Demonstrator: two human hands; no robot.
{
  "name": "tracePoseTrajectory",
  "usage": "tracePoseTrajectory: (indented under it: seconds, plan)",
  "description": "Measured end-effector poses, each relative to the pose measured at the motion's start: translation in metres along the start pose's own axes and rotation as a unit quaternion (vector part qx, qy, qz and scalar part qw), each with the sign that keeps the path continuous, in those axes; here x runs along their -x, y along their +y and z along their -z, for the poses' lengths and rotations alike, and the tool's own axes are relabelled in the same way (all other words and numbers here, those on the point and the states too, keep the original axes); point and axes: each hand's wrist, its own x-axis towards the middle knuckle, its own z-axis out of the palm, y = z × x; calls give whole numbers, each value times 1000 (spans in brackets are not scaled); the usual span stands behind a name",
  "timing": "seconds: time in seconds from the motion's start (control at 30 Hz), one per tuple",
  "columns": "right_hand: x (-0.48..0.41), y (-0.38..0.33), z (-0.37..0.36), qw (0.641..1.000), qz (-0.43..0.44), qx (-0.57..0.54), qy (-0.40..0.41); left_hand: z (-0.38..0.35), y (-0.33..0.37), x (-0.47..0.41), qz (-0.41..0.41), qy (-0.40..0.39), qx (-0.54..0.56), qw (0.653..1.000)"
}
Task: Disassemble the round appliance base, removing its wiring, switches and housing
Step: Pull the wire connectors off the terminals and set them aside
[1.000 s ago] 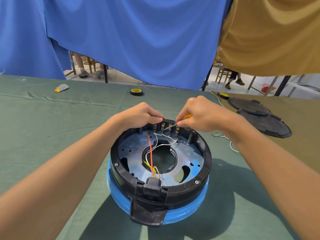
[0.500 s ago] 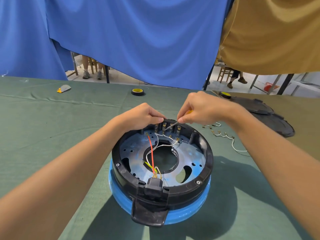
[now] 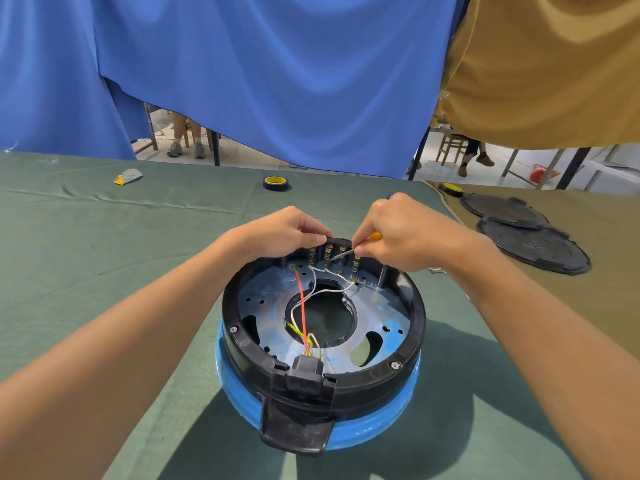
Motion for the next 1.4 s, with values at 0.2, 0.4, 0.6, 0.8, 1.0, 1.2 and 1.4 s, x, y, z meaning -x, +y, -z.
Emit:
tracePoseTrajectory:
  seconds: [0.2,0.4,0.6,0.8,1.0,1.2,1.4]
  plan:
    - [0,3,-4,1000,2,-3,1,-3,14,-12,-35,-27,-27,999]
    - [-3,3,2,1000,4,-15,-5,-7,13,-15,-31,-11,-19,999]
    - [-15,15,13,996,-14,-67,-59,-7,16,-12,-22,1,-14,1000]
    - [-21,26,11,988,-18,-125,-85,-8,18,-11,-19,2,-10,1000]
    - [-13,37,6,963,-51,-251,-87,-7,18,-10,-21,3,-4,1000]
    - [2,31,-12,986,-33,-162,2,-8,18,-9,-18,-1,-3,1000]
    - [12,25,-18,989,-8,-144,29,-8,18,-9,-16,-1,-1,1000]
